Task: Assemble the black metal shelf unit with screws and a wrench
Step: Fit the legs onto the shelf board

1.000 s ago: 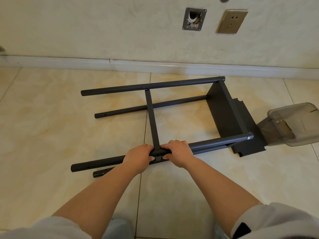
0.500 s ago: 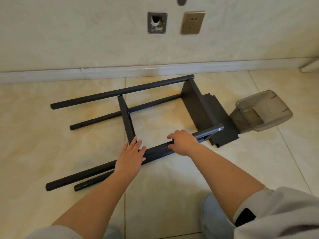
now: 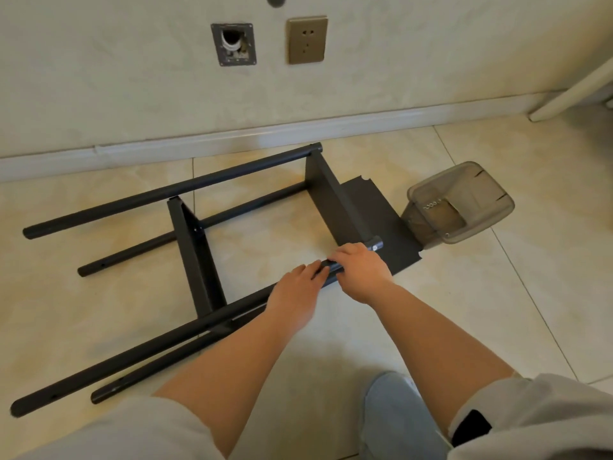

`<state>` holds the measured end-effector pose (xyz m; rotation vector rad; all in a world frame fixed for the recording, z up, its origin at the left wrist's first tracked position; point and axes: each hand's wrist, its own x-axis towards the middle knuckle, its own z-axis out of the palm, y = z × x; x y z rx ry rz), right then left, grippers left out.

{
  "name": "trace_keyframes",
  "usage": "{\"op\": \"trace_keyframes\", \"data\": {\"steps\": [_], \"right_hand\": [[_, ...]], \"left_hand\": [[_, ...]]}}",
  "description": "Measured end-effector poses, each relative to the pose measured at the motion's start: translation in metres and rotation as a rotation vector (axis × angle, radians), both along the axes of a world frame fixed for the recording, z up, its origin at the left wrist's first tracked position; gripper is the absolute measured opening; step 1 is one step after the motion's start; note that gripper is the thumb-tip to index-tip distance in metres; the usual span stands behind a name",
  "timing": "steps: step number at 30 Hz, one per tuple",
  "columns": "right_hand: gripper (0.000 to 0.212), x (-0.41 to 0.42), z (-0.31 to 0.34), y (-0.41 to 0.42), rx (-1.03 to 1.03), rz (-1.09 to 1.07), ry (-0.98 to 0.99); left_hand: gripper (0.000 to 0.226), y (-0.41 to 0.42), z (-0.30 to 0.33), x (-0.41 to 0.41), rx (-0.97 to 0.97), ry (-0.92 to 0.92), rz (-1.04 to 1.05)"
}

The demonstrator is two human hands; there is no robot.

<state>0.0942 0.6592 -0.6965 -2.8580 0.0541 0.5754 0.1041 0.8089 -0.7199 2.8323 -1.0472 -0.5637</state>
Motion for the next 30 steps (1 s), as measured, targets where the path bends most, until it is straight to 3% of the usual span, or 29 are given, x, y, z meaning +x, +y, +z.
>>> {"op": "trace_keyframes", "data": {"steps": [5, 9, 16, 21, 30], "right_hand": [[0.041, 0.004, -0.008, -0.061, -0.132, -0.309, -0.153], [0.048, 0.007, -0.021, -0.105, -0.166, -0.51, -0.066], [0.054, 0.013, -0.04, -0.136, -0.135, -0.624, 0.054], [0.049, 0.008, -0.054, -0.153, -0.236, -0.604, 0.147], [0.04, 0.004, -0.056, -0.161, -0.511, -0.352, 0.201]], "left_hand": [[0.064, -0.03, -0.007, 0.013, -0.051, 0.02, 0.018], [0.06, -0.044, -0.009, 0.026, -0.064, -0.002, 0.034], [0.059, -0.068, -0.023, 0.029, -0.14, 0.022, 0.089], [0.054, -0.067, -0.03, 0.029, -0.209, 0.057, 0.115], [0.053, -0.065, -0.029, 0.031, -0.204, 0.09, 0.113]]}}
